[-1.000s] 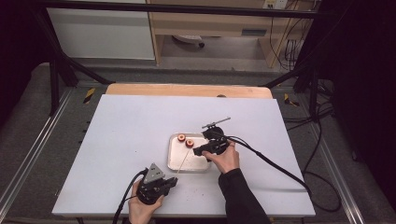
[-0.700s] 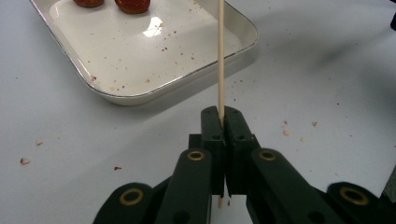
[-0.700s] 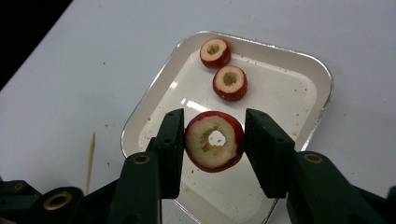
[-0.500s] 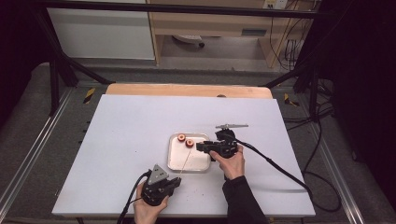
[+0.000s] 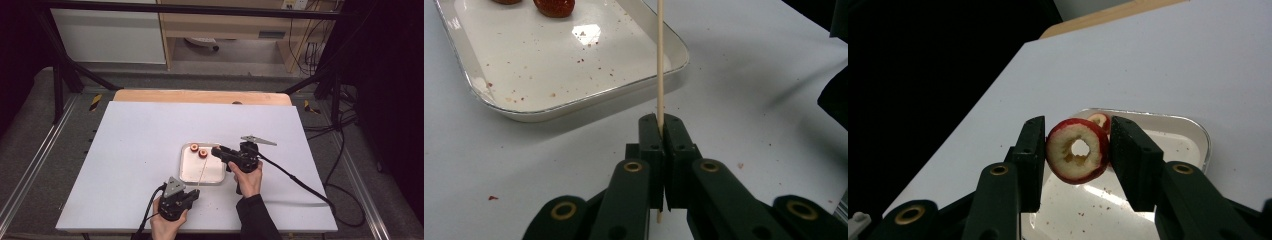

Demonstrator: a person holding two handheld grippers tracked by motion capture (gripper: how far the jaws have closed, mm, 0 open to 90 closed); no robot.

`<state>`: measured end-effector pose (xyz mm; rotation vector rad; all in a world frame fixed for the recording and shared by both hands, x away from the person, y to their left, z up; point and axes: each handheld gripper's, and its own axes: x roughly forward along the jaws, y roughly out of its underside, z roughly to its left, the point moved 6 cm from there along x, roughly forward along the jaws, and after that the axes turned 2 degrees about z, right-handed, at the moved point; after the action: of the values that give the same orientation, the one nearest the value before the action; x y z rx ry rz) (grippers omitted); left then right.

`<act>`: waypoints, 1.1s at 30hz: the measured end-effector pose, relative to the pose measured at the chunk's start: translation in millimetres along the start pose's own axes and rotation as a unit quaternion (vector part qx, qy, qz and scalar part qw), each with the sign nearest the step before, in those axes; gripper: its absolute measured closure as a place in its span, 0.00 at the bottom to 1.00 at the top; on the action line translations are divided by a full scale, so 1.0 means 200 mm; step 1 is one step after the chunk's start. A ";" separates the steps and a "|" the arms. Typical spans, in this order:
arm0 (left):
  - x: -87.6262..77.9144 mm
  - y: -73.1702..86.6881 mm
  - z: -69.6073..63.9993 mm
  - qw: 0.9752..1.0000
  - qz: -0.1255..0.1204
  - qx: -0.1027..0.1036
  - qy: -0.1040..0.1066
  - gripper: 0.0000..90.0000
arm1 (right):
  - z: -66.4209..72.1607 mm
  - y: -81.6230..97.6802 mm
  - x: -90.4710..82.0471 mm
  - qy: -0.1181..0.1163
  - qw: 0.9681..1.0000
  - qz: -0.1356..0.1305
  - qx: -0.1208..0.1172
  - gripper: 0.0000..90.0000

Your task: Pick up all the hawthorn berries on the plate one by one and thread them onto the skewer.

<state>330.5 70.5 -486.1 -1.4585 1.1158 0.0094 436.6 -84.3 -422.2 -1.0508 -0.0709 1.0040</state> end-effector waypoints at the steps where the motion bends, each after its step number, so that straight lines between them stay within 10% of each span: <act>1: 0.00 0.00 0.00 1.000 0.000 -0.003 -0.001 0.98 | 0.00 0.00 0.00 -0.003 1.000 -0.004 0.001 0.66; 33: 0.05 -0.07 -0.06 0.999 -0.013 -0.043 0.020 0.98 | 0.08 -0.02 -0.02 -0.040 0.995 -0.093 -0.001 0.66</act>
<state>338.1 51.4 -478.0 -1.5561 1.1396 0.0099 429.4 -76.4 -409.3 -0.9855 -0.2311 0.8771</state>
